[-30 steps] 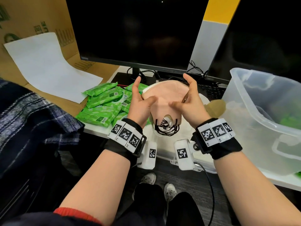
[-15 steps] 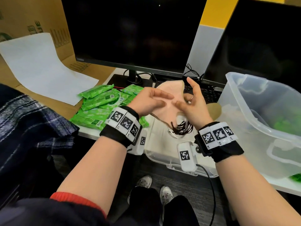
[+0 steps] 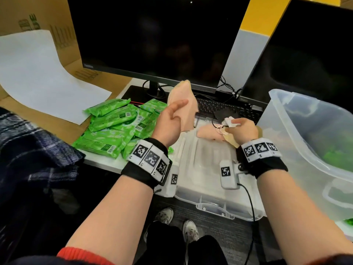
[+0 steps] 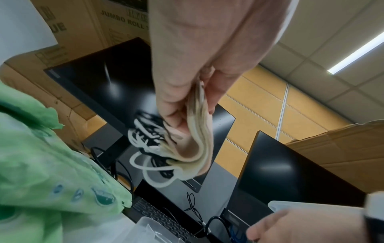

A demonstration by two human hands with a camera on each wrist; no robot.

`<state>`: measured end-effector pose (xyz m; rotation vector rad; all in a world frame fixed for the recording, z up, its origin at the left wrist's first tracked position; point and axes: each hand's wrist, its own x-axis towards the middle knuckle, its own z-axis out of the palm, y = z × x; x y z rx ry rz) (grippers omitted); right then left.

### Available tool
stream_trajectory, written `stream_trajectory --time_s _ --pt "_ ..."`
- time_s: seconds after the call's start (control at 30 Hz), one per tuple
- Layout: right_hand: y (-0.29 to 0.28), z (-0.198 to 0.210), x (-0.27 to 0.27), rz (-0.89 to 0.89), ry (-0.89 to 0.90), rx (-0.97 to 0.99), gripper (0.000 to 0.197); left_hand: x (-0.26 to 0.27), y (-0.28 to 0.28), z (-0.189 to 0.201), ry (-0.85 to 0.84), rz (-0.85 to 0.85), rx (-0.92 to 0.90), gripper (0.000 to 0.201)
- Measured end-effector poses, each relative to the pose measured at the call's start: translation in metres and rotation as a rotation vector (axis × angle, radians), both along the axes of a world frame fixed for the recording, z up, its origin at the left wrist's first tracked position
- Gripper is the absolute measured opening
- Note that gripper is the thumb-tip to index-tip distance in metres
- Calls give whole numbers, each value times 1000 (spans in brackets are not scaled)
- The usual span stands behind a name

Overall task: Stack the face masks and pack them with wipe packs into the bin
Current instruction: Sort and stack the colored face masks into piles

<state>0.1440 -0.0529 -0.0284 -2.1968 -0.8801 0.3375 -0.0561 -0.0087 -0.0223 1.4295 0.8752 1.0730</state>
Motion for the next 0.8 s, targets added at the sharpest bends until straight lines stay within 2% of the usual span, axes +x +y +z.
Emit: stream_trajectory --time_s 0.1,0.17,0.2,0.3,0.37,0.43,0.5,0.6,0.73,0.8 --pt "16 8 3 47 -202 -359 60 5 4 -2 12 -19 -6 59" --pt "24 7 5 133 -261 -548 79 8 7 -4 19 -39 -25 61" --pt "27 6 3 179 -270 -588 76 9 7 -5 14 -49 -41 61" --pt "25 5 5 253 -284 -624 62 12 5 -4 -11 -60 -69 60" --pt "18 12 -6 385 -447 -698 51 12 5 -4 -17 -62 -78 59" --pt "9 24 -16 445 -511 -711 43 12 6 -4 -16 -75 -90 59" --pt "14 16 0 375 -621 -741 43 14 8 -7 -7 -87 -98 61" --pt "23 6 15 299 -537 -738 47 15 10 -9 -1 -83 -119 61" --pt "30 2 21 235 -548 -618 24 11 12 -9 26 -72 -119 58" --pt "38 6 22 159 -470 -567 23 10 13 -9 14 -77 -146 56"
